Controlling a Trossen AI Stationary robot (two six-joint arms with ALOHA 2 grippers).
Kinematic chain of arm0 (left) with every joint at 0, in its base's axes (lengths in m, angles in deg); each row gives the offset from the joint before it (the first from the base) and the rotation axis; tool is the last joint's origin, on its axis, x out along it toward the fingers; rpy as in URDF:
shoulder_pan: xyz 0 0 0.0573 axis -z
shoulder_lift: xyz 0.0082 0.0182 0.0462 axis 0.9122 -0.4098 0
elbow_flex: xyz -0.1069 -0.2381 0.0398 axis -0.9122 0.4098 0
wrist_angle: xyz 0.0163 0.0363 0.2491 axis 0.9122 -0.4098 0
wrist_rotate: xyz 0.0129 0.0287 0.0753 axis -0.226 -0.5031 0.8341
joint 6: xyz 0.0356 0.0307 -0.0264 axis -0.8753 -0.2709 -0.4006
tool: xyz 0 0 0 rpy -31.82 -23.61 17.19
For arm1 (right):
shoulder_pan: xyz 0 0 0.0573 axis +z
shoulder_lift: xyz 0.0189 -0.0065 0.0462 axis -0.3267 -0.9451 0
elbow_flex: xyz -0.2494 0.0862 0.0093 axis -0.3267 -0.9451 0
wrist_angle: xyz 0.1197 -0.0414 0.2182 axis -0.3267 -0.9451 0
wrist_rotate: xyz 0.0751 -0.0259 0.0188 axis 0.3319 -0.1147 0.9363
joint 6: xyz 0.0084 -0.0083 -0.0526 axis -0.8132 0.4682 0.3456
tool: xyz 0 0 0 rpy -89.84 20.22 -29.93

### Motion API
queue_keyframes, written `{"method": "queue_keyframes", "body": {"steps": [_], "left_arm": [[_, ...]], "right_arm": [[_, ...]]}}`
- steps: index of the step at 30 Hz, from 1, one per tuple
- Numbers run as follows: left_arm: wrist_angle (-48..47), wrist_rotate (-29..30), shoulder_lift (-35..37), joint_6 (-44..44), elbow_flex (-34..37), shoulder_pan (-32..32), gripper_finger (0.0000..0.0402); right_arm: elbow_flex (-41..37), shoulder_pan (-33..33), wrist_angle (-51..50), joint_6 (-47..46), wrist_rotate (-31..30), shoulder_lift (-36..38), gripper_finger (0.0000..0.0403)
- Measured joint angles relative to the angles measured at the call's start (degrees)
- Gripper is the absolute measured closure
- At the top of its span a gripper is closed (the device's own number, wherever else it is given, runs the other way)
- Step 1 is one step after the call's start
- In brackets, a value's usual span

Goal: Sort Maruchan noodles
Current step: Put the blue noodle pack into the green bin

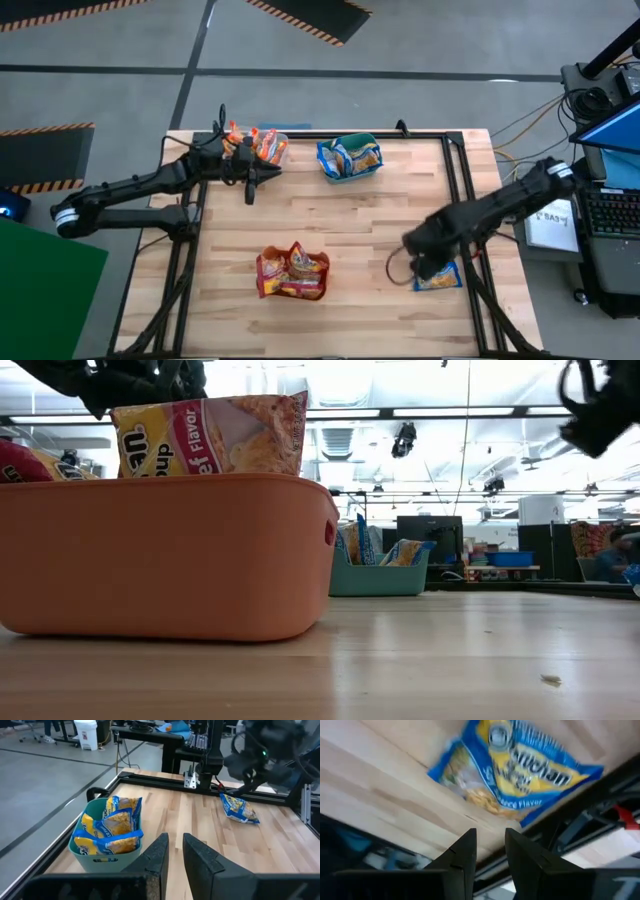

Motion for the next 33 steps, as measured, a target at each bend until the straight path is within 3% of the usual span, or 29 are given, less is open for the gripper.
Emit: {"method": "queue_keyframes", "body": {"steps": [4,9,13,15,20,22,25,30,33], "left_arm": [[0.08,0.0,-0.09,0.01,0.0,0.0,0.0363],[0.07,0.02,-0.13,0.83,0.0,0.0,0.0363],[0.57,0.02,-0.18,1.38,0.0,0.0,0.0363],[1.19,0.04,-0.3,1.91,0.0,0.0,0.0363],[2.84,0.07,-1.3,3.36,0.0,0.0,0.0363],[3.23,0.06,-1.88,4.04,0.0,0.0,0.0363],[3.22,0.06,-2.77,5.5,0.0,0.0,0.0363],[3.4,0.07,-4.65,5.67,0.0,0.0,0.0363],[4.22,0.06,-6.27,5.38,0.0,0.0,0.0363]], "right_arm": [[-1.02,4.36,1.82,-0.89,0.15,-5.5,0.0312],[-1.21,5.16,3.59,2.83,-0.01,-13.51,0.0312],[-0.25,4.63,10.18,8.86,-5.3,-18.34,0.0312],[0.96,3.69,13.77,12.06,-11.05,-19.8,0.0312],[7.44,2.47,15.22,19.29,-42.05,-21.29,0.0312],[10.17,2.4,14.83,23.49,-48.5,-20.89,0.0312],[13.84,1.37,10.46,26.19,-46.75,-20.11,0.0312],[15.78,1.31,4.84,22.14,-26.82,-17.65,0.0312],[13.05,2.65,4.47,15.97,-18.24,-16.82,0.0312]]}}
